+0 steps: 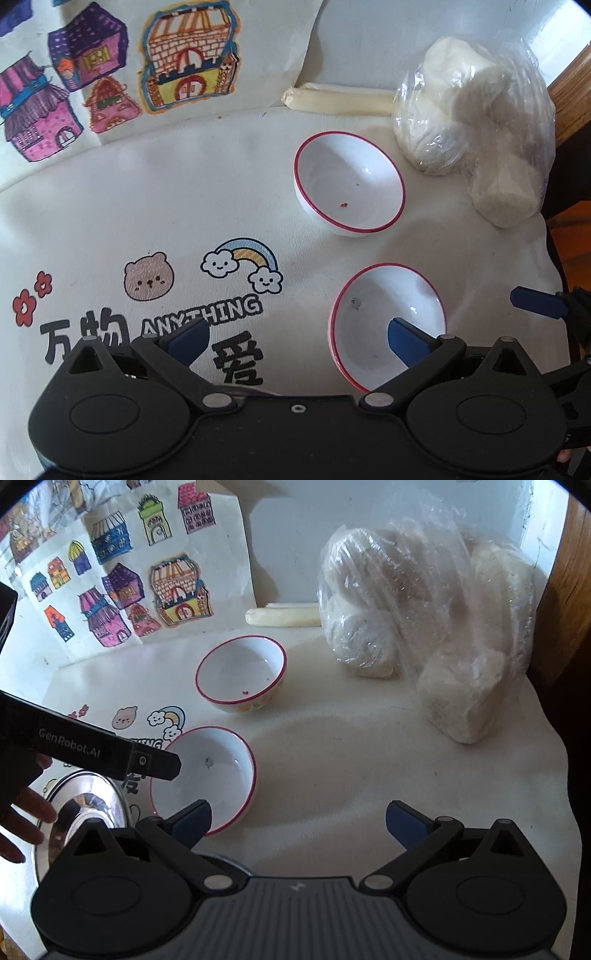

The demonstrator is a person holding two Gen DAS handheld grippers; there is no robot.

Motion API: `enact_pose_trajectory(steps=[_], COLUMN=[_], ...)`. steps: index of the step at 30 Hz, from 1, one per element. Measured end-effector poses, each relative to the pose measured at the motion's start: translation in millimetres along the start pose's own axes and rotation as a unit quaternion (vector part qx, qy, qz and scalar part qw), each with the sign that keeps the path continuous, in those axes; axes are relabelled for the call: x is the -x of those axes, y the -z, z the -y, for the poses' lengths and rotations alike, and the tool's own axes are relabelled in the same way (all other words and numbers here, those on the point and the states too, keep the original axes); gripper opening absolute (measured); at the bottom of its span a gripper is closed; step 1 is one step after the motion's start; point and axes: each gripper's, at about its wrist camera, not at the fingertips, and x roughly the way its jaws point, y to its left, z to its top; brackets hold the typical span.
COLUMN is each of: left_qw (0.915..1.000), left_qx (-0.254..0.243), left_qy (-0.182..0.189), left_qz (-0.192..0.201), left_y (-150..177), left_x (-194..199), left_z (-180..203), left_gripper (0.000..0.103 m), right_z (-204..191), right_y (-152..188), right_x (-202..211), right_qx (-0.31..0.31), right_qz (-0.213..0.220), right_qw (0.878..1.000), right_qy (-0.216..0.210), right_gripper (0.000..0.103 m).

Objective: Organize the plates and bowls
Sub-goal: 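Move both grippers to a red-rimmed white bowl and close on its rim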

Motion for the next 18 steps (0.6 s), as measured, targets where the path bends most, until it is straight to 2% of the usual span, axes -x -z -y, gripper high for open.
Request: enact_pose_trajectory(steps=[6,11,14,18], left_qw=[0.9999,0.9992,0.9987,0.9984], left_qx=[-0.006,-0.035,-0.043,-0.044], left_qy=[0.003,-0.008,-0.009,-0.023], left_qz=[-0.008,-0.018,-0.027,-0.029], left_y=[-3.4,-4.7,-5.3,-5.6], left_x=[-6.8,-12.3,-15.3,-16.9], left_z=[-1.1,5.9,9.2,11.6], left_gripper=[0.102,0.102,0.102,0.101], right_z=[-6.1,-11.0,-12.0,-13.3], right_y=[-2.9,-4.3,-4.6,-4.4], right_x=[-14.7,-20.3,-22.0,-23.7], right_qx=[0.013,0.032,0.035,0.037], right_qz=[-0.006,-0.004,-0.006,-0.009], right_qw=[1.000,0.999,0.999,0.999], right_qy=[0.015,0.027,0.027,0.024], right_gripper=[0.103,0.102,0.098,0.086])
